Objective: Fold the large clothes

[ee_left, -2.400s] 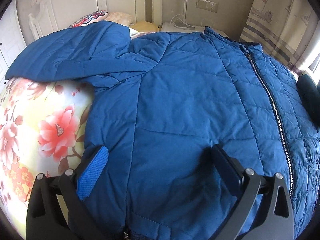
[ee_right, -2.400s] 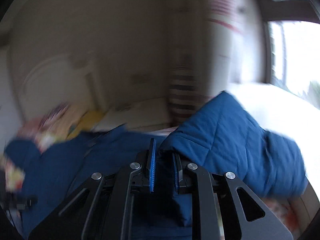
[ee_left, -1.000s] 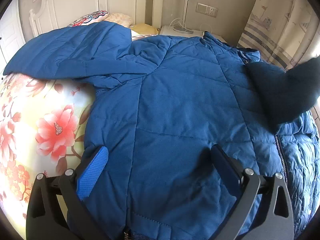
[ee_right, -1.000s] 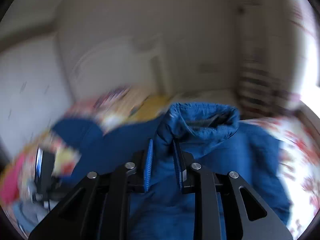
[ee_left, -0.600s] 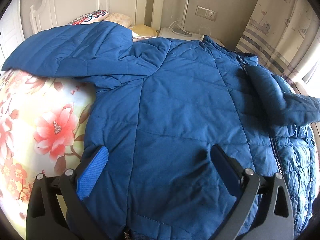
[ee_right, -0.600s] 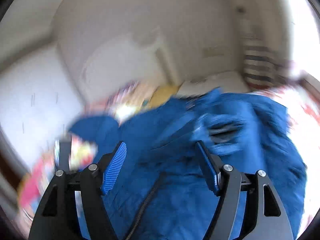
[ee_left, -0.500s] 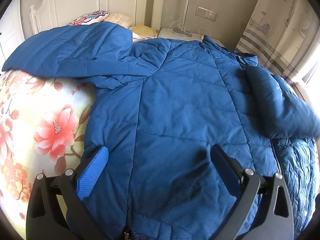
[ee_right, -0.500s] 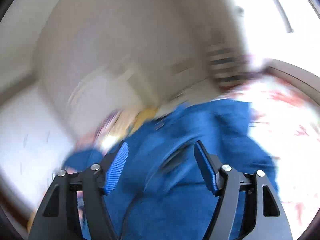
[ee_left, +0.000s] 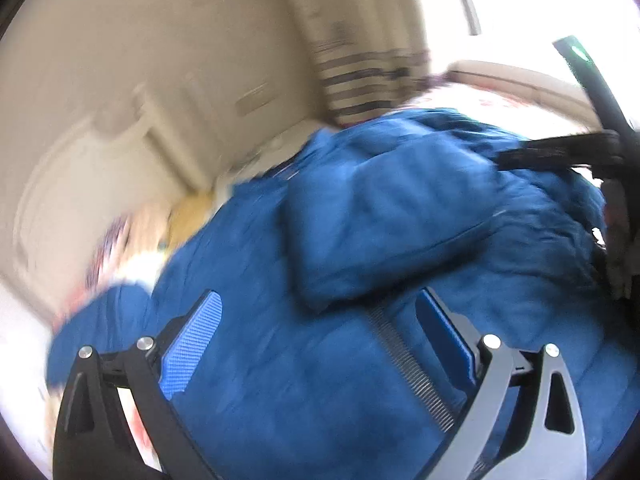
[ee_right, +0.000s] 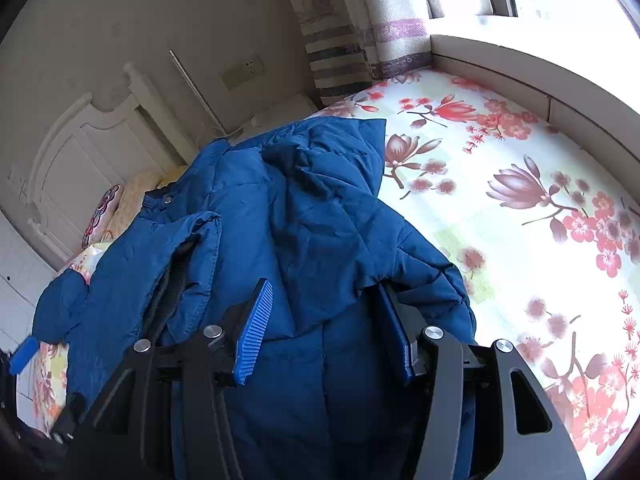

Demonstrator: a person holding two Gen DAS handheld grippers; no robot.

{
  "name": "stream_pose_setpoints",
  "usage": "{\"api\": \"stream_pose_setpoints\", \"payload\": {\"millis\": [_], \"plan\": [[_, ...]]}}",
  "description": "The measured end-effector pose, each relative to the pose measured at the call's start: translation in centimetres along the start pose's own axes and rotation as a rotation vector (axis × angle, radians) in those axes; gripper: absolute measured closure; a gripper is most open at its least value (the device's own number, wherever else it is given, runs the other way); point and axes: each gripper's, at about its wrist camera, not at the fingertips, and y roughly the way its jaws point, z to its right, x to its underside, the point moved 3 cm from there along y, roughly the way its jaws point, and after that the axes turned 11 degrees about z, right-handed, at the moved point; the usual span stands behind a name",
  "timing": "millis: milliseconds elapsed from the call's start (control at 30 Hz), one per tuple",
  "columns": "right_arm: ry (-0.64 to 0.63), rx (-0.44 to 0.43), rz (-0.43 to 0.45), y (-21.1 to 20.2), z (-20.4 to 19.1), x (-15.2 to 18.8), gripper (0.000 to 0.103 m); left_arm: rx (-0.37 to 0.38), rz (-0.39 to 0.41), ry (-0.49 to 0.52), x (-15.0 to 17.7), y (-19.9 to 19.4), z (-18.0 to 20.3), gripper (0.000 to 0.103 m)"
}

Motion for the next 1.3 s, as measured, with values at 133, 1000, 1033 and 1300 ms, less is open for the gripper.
{"api": "stream_pose_setpoints", "payload": {"millis": [133, 1000, 1033, 1300], "plan": [[0.026, -0.022, 0.001, 0.1, 0.8, 0.2, 0.050, 0.040, 0.010, 0.153, -1.7, 2.6, 4.7, 0.009], [0.062, -0.052, 0.015, -0.1, 1.2, -0.1, 0.050, 0.256, 0.025, -1.552, 17.9, 5.1, -18.3, 0.056], [0.063, -0.053, 0.022, -0.2, 1.2, -0.1, 0.050, 0.267, 0.046, -1.540, 17.3, 5.1, -18.2, 0.052], [0.073, -0.152, 0.071, -3.6, 0.6, -0.2, 0.050, 0.241, 0.025, -1.392, 16.3, 5.9, -17.1, 0.074]]}}
